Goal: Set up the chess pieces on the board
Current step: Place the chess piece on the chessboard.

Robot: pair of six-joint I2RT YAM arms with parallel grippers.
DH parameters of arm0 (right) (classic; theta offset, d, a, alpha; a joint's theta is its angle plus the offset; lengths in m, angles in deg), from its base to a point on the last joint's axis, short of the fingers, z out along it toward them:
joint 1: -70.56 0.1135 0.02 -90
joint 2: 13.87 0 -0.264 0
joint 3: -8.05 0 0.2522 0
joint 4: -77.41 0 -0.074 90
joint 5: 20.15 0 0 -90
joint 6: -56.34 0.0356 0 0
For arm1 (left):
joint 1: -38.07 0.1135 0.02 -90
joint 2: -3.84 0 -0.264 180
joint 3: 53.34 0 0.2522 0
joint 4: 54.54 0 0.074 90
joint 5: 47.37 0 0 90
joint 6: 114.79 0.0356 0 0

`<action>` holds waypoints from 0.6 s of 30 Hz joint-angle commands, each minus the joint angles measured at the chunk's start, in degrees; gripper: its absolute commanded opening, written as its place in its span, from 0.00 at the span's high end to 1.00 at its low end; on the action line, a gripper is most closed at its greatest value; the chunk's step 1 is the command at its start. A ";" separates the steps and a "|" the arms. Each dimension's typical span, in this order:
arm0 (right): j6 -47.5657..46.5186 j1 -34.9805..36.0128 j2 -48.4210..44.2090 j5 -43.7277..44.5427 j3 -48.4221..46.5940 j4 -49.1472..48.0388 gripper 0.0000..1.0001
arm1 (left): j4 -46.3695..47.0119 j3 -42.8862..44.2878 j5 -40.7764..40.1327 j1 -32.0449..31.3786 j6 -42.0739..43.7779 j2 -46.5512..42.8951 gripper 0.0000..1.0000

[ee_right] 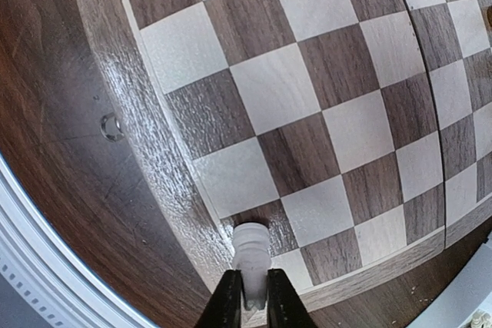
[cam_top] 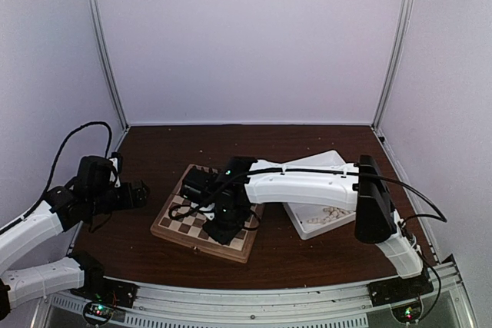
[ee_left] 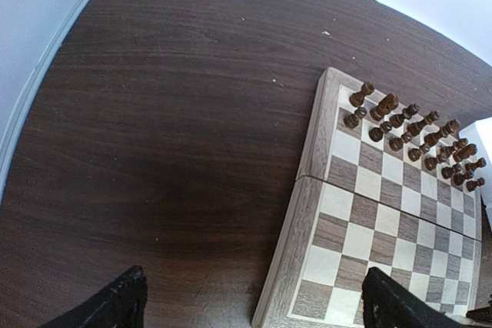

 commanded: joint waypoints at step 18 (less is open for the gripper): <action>-0.44 -0.38 -6.87 5.53 1.03 -4.18 0.68 | 0.90 1.26 0.86 0.36 2.49 0.44 0.02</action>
